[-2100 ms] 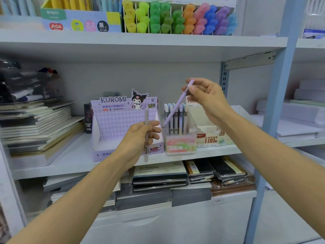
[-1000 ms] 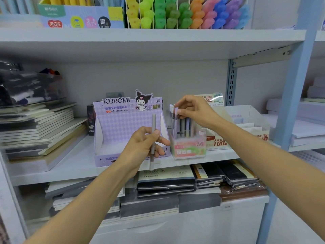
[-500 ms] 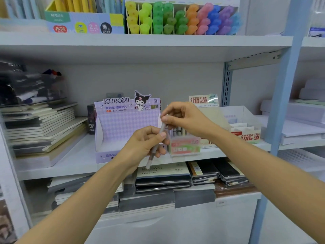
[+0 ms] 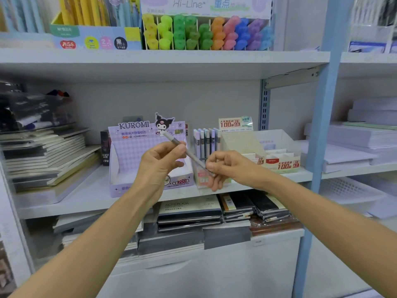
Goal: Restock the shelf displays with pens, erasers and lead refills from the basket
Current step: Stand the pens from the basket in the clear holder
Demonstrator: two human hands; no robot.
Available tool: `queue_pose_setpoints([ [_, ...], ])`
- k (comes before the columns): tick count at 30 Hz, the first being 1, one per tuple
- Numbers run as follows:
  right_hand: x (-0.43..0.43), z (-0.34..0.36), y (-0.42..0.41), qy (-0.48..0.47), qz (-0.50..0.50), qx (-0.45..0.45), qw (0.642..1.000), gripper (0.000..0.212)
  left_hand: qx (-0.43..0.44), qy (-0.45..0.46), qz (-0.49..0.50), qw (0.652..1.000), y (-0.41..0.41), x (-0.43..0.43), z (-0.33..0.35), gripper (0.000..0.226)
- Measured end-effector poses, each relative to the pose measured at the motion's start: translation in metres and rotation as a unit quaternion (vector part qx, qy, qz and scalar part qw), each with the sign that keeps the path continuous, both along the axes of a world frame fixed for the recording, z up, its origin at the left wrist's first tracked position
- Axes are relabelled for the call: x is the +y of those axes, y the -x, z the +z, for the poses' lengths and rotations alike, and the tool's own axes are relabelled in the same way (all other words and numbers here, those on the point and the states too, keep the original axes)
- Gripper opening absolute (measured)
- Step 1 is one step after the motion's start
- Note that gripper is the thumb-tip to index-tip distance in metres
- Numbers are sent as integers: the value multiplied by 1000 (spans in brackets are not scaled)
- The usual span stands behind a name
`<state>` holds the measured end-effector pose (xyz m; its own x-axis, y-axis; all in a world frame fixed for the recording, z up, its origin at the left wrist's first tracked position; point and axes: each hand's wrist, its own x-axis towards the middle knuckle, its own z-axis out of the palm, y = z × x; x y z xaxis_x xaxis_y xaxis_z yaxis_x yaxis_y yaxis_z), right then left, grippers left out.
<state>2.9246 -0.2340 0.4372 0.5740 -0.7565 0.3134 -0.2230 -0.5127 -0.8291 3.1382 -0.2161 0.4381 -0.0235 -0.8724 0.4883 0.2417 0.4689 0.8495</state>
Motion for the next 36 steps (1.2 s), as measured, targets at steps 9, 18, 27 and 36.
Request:
queue_pose_setpoints([
  [9,3,33,-16,98,-96,-141,980,24,-125,53,73,988,29,-1,-5,19],
  [18,-7,45,-8,142,-129,-146,971,14,-278,120,183,935,29,-14,-15,28],
  [27,-39,54,3,202,-248,-201,926,15,-563,303,238,731,13,-27,-48,69],
  [36,-54,38,-11,233,-239,-37,942,14,-563,295,227,738,9,-32,-50,68],
])
